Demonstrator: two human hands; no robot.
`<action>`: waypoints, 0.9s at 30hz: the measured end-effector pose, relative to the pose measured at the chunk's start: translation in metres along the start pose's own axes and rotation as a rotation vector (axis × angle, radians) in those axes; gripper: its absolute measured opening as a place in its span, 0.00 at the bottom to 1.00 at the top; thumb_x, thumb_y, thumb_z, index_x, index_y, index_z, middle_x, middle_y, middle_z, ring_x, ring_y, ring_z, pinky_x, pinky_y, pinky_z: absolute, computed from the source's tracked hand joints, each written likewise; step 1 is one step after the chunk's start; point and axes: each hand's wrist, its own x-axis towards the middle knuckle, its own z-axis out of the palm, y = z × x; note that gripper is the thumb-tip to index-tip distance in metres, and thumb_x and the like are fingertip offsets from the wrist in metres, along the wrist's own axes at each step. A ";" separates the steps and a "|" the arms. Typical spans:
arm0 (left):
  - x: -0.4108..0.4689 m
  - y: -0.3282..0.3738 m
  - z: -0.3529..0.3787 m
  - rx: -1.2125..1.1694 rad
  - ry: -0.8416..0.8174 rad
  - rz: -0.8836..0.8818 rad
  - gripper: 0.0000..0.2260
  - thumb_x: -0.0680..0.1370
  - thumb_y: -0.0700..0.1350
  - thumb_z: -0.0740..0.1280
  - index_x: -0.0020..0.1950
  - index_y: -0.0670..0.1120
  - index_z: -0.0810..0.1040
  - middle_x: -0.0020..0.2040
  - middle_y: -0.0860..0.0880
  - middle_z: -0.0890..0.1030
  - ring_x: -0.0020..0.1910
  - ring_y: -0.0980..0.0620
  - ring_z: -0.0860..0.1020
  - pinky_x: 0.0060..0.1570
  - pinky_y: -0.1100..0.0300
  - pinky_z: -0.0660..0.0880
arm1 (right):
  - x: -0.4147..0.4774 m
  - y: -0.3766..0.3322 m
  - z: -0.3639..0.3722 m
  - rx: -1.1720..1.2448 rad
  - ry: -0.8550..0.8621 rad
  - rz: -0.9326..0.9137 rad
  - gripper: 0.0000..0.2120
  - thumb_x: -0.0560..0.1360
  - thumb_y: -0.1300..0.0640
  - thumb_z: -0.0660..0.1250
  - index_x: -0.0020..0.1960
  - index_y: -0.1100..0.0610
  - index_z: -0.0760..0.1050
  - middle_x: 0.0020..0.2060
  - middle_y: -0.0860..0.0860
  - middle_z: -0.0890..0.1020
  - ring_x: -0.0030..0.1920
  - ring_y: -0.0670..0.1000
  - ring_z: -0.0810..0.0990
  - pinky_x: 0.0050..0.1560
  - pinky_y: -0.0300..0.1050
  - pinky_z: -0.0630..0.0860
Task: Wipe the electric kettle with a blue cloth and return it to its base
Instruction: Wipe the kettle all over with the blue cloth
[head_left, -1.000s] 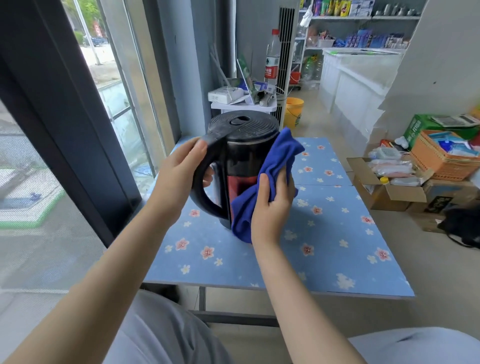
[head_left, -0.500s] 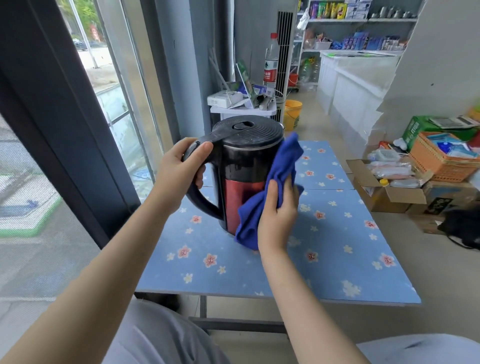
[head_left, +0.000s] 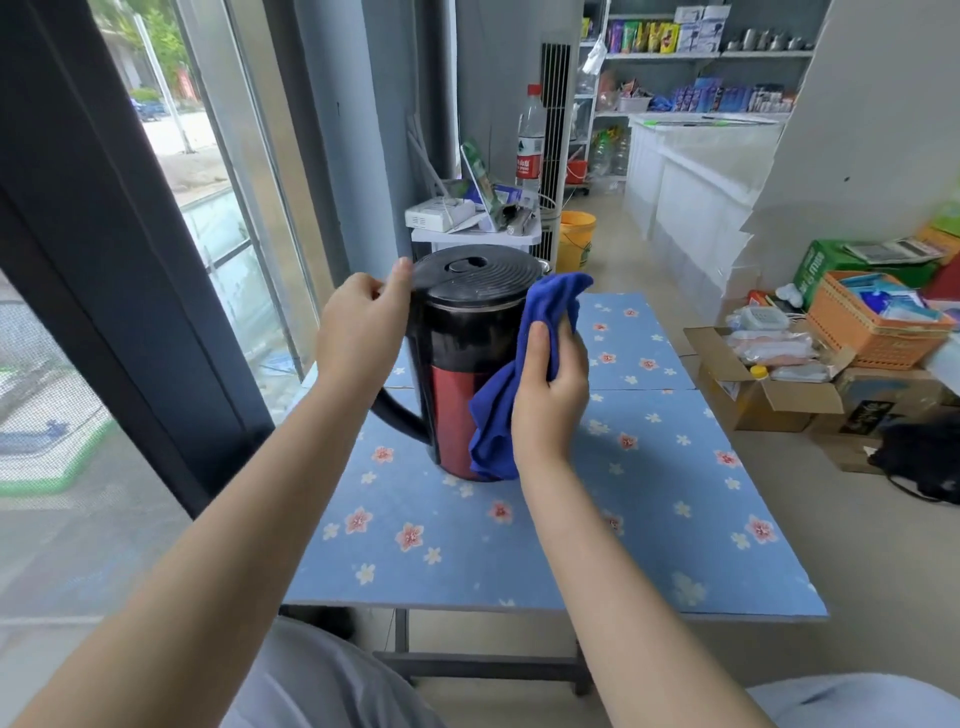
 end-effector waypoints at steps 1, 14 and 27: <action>-0.003 -0.002 0.005 0.044 0.061 0.041 0.23 0.77 0.63 0.60 0.45 0.42 0.75 0.41 0.48 0.76 0.42 0.46 0.73 0.36 0.55 0.65 | 0.002 -0.005 0.003 0.002 0.003 -0.032 0.18 0.80 0.50 0.61 0.69 0.51 0.72 0.67 0.49 0.75 0.68 0.46 0.71 0.67 0.39 0.67; 0.009 -0.009 0.014 0.173 0.204 0.161 0.22 0.77 0.63 0.60 0.43 0.44 0.78 0.42 0.46 0.80 0.42 0.47 0.76 0.34 0.57 0.65 | -0.007 0.026 -0.008 0.046 0.076 0.164 0.16 0.81 0.51 0.60 0.67 0.52 0.74 0.65 0.43 0.75 0.65 0.32 0.69 0.66 0.35 0.65; 0.032 -0.016 0.011 -0.018 0.009 0.217 0.18 0.76 0.55 0.62 0.37 0.41 0.73 0.31 0.50 0.69 0.34 0.52 0.68 0.37 0.55 0.64 | -0.031 0.048 -0.030 0.009 0.081 0.397 0.16 0.80 0.49 0.60 0.65 0.52 0.76 0.61 0.45 0.79 0.64 0.48 0.76 0.65 0.43 0.71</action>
